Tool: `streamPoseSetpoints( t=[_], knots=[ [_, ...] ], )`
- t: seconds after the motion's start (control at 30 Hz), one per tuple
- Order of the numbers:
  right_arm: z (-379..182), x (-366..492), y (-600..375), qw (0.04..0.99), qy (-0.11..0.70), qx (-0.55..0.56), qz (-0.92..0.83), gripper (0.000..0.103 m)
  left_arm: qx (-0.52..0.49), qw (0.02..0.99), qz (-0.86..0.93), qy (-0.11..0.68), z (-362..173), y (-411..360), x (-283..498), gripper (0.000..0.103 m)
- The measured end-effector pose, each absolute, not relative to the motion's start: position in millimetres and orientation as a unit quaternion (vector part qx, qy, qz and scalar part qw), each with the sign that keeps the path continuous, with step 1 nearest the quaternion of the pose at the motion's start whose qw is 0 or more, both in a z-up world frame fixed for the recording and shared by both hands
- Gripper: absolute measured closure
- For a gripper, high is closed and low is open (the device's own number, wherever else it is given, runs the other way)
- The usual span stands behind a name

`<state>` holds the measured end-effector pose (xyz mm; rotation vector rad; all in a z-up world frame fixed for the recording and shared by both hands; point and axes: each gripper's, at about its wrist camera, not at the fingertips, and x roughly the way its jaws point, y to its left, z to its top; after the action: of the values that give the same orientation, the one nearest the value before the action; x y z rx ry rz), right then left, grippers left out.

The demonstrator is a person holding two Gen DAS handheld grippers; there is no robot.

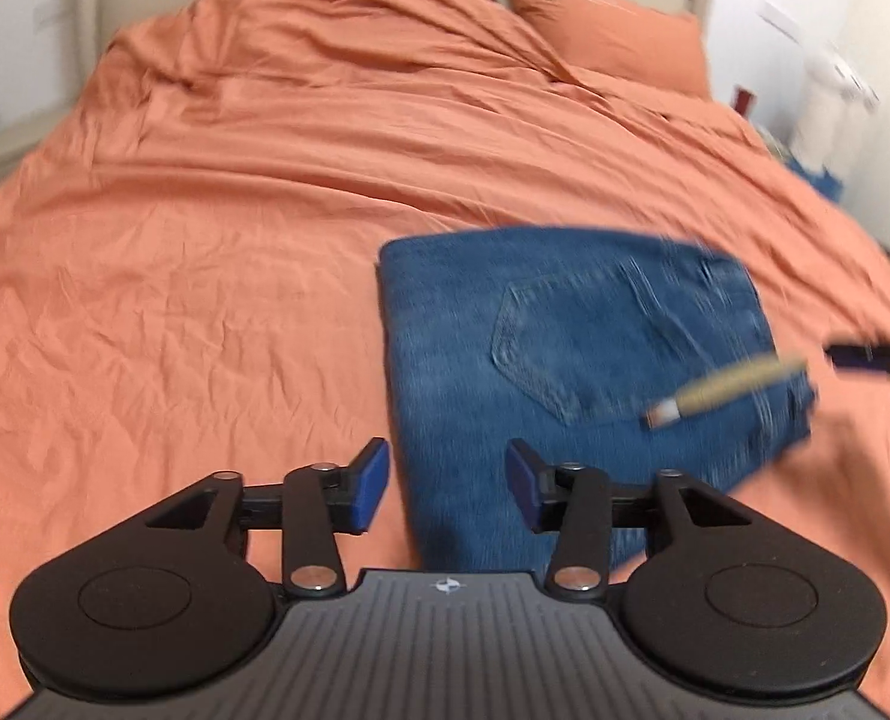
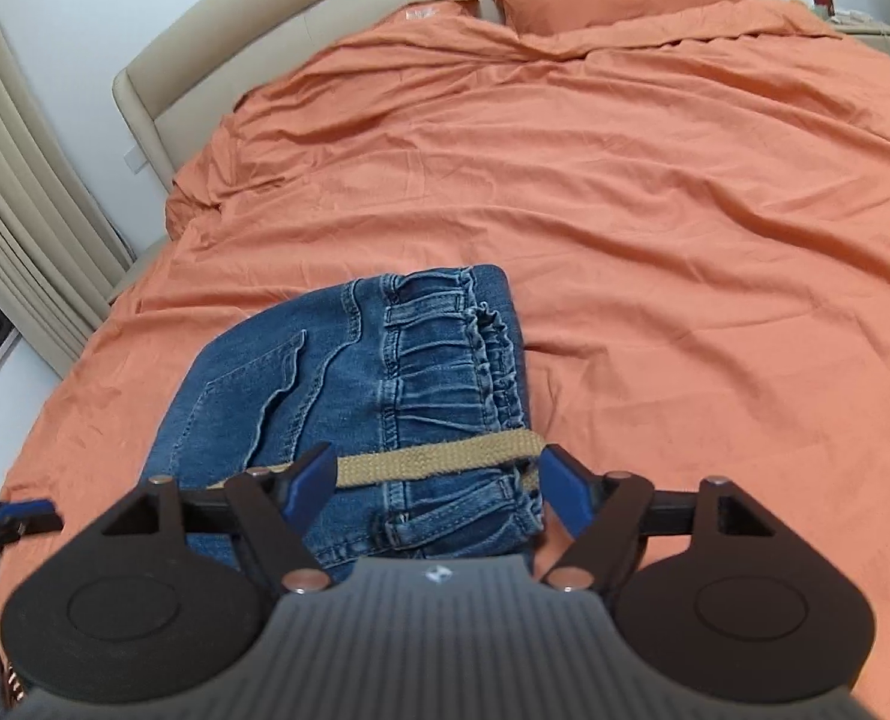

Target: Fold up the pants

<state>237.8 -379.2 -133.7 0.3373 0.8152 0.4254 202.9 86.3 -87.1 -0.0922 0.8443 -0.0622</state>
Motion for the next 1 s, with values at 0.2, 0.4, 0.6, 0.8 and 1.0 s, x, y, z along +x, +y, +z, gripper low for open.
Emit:
streamPoseSetpoints(
  t=[0.2, 0.4, 0.6, 0.8, 1.0],
  knots=[
    [-137, 270, -374, 0.865, 0.425, 0.157, 0.214, 0.022, -0.072, 0.902, -0.011, 0.425, -105, 97, 249, 0.034],
    [-160, 309, -376, 0.838, 0.455, 0.2, 0.224, 0.022, -0.121, 0.884, -0.01, 0.452, -136, 112, 279, 0.034],
    [-183, 337, -381, 0.812, 0.477, 0.239, 0.236, 0.022, -0.149, 0.876, -0.035, 0.457, -157, 119, 297, 0.032],
    [-206, 356, -383, 0.782, 0.488, 0.289, 0.259, 0.022, -0.168, 0.875, -0.072, 0.449, -166, 129, 307, 0.03],
    [-220, 369, -379, 0.767, 0.487, 0.297, 0.294, 0.025, -0.199, 0.871, -0.105, 0.437, -177, 137, 313, 0.03]
  ],
)
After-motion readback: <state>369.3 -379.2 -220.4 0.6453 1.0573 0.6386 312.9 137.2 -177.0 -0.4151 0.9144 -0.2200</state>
